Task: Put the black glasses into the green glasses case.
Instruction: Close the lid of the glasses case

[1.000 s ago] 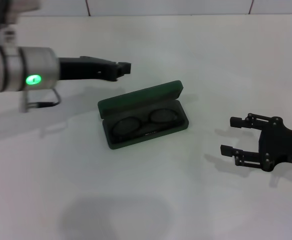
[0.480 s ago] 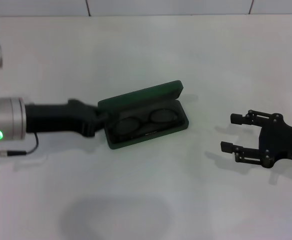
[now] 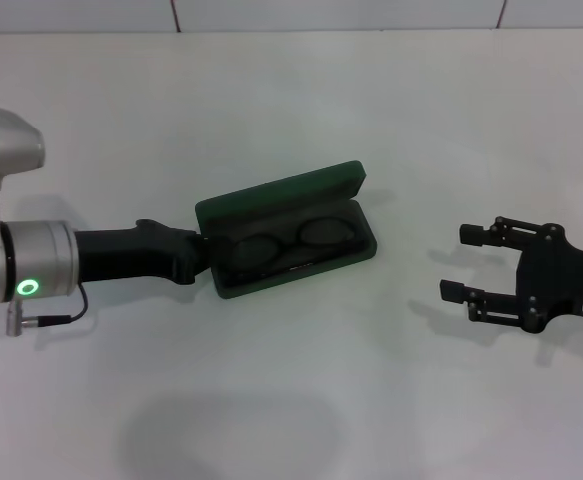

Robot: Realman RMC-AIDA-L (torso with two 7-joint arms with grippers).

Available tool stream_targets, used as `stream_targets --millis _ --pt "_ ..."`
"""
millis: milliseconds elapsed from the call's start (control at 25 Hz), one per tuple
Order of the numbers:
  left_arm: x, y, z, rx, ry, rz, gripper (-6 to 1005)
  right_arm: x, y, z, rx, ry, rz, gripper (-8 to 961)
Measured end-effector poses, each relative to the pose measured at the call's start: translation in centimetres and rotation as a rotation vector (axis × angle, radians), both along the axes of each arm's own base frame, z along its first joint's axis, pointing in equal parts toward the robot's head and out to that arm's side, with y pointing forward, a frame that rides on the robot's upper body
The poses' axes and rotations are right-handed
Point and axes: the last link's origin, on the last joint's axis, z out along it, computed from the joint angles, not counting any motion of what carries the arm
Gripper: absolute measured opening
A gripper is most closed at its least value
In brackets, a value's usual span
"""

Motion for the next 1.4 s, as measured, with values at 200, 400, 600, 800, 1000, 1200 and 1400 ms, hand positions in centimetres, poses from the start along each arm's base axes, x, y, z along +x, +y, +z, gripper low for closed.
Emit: stream_targets --millis 200,400,600,800,1000,1200,1400 --pt "-0.3 0.6 -0.3 0.018 0.02 0.021 81 0.0 0.0 0.0 0.0 0.001 0.0 722" --pt "-0.6 1.6 -0.1 0.068 0.055 0.04 82 -0.1 -0.1 0.0 -0.003 0.004 0.003 722" --pt "-0.3 3.2 0.3 0.128 0.091 0.038 83 -0.1 0.0 0.0 -0.004 0.005 0.006 722" --pt "0.6 4.9 0.5 0.173 0.115 0.021 83 -0.2 0.0 0.0 -0.006 0.005 0.009 722" --pt "1.2 5.7 0.6 0.193 0.122 0.011 84 -0.2 0.0 0.0 -0.006 0.005 0.01 722" --pt "1.1 5.4 0.7 0.171 0.114 0.019 85 -0.2 0.0 0.0 -0.004 0.006 0.01 722" --pt "0.2 3.5 0.8 0.098 0.09 0.022 86 -0.2 0.0 0.0 -0.005 0.006 0.01 721"
